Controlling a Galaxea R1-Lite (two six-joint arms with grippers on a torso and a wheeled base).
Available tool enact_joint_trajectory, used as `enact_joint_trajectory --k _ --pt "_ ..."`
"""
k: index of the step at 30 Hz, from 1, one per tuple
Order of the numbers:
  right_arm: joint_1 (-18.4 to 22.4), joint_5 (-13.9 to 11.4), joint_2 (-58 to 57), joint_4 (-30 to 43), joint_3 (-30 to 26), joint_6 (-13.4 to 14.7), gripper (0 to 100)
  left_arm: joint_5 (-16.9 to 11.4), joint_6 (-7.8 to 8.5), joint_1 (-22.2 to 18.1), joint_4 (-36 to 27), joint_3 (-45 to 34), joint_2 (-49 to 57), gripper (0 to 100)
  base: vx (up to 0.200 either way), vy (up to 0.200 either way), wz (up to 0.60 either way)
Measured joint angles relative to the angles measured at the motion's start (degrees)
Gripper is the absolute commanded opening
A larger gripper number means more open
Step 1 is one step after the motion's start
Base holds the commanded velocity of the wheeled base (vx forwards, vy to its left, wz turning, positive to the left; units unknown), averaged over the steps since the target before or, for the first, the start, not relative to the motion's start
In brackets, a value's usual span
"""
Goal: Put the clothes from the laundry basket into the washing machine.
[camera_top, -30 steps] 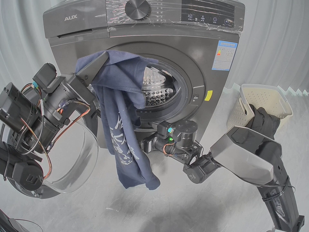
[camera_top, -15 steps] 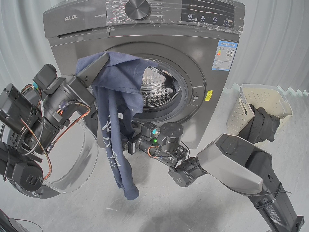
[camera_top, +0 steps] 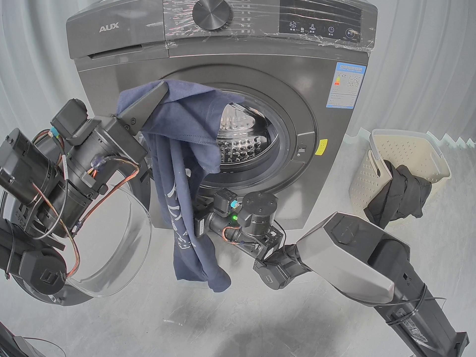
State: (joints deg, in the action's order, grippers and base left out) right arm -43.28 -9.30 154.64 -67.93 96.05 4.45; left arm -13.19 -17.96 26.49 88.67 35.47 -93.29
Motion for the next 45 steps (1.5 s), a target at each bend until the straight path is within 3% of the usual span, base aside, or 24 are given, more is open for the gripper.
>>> enact_joint_trajectory --k 9,23,32,40,45 --pt "1.5 0.7 -1.4 -1.9 -4.2 -0.1 0 0.0 -0.16 -0.3 0.0 0.1 0.1 0 0.0 0.0 0.0" --pt "11.4 2.5 -18.4 -2.5 -26.5 -1.0 0 0.1 -0.71 -0.6 0.1 0.1 0.2 0 0.0 0.0 0.0" --pt "15.6 1.7 -29.0 -9.8 -41.4 -1.6 0 0.1 -0.73 -0.9 0.1 -1.0 0.2 0 0.0 0.0 0.0" --pt "17.0 0.7 -39.2 -17.2 -54.3 0.5 0 0.1 -0.76 -2.4 0.1 -1.7 0.2 0 0.0 0.0 0.0" --pt "17.6 0.9 -44.3 -18.5 -57.2 2.6 0 0.1 -0.76 -3.4 0.1 -1.9 0.2 0 0.0 0.0 0.0"
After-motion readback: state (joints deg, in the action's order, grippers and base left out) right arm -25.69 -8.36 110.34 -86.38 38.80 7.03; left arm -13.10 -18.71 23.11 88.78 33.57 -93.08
